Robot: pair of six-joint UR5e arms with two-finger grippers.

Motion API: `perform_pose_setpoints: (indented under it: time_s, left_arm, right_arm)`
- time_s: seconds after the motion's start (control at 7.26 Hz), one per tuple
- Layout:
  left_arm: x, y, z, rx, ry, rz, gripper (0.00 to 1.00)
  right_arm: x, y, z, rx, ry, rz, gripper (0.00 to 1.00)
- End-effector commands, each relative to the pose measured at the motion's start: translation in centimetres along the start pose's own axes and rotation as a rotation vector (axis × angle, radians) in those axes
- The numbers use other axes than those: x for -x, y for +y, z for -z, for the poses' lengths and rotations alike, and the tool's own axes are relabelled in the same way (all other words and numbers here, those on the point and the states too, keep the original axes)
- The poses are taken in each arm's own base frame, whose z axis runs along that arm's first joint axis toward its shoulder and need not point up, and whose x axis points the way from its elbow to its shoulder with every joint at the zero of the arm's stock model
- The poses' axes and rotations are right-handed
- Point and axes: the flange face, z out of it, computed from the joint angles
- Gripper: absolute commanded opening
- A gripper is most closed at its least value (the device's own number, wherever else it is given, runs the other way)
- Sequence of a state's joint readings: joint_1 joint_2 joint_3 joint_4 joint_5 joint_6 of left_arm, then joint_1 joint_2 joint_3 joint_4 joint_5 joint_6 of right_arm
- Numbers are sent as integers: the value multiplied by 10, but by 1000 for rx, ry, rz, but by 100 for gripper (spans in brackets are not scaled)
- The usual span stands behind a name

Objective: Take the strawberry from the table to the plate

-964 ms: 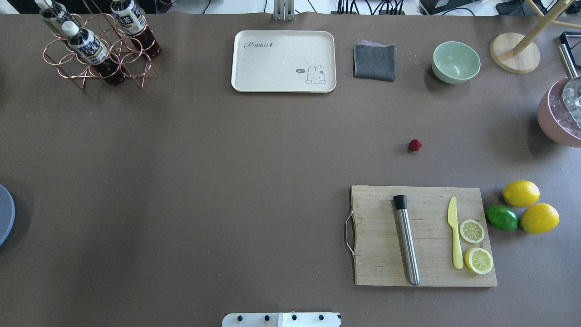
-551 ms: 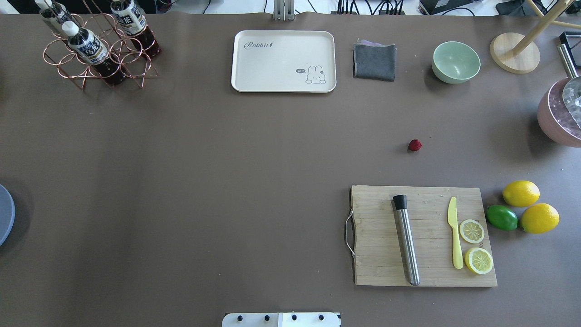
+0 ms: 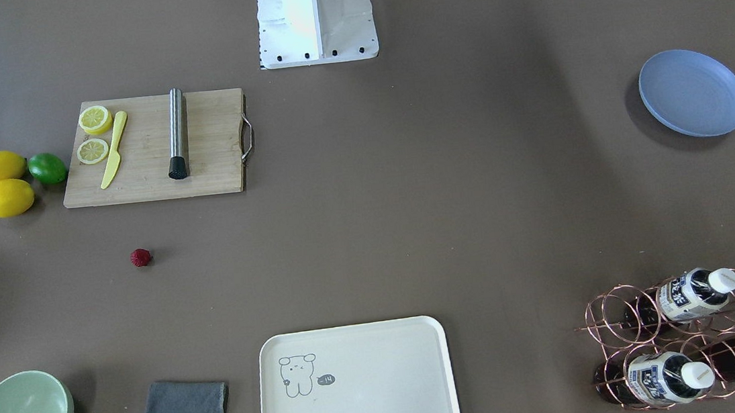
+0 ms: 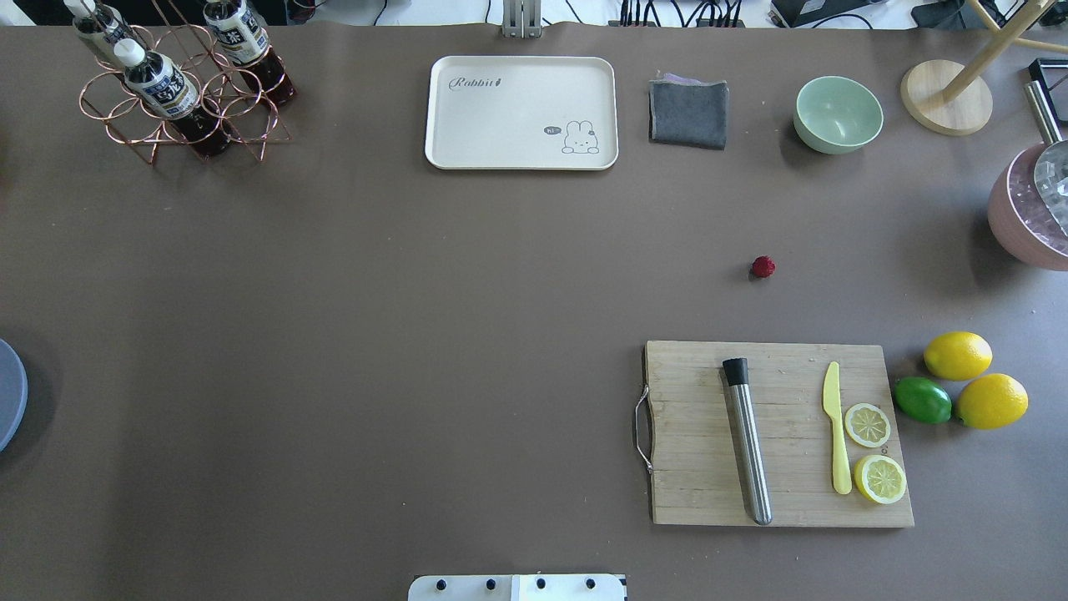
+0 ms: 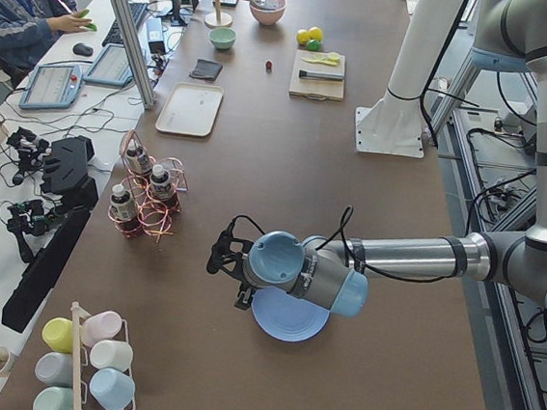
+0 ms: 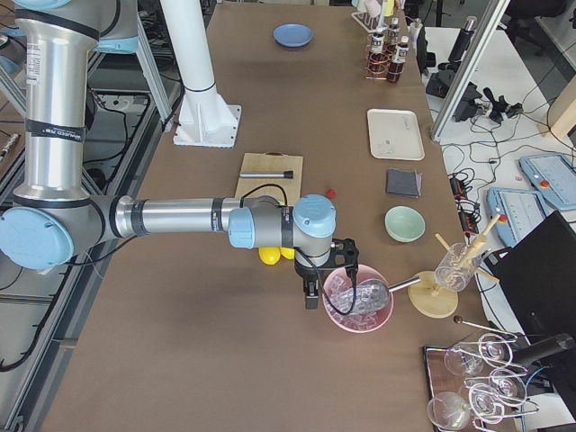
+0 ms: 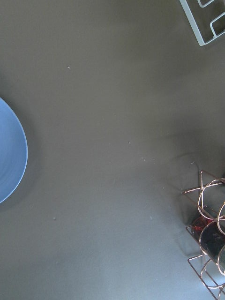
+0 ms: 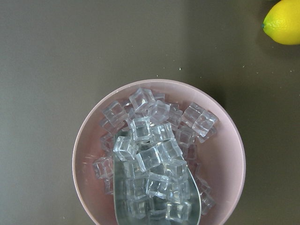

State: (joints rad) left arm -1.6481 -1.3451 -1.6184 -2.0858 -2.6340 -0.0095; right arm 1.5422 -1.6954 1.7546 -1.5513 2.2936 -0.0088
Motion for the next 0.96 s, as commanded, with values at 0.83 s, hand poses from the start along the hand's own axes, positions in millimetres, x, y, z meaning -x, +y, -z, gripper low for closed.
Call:
perform_pose_setpoints:
  time_s: [0.83]
  left_arm:
    - [79,83,-118,213,-114,-25,98]
  right_arm:
    - [7,-1,-12,-10,-3,49,100]
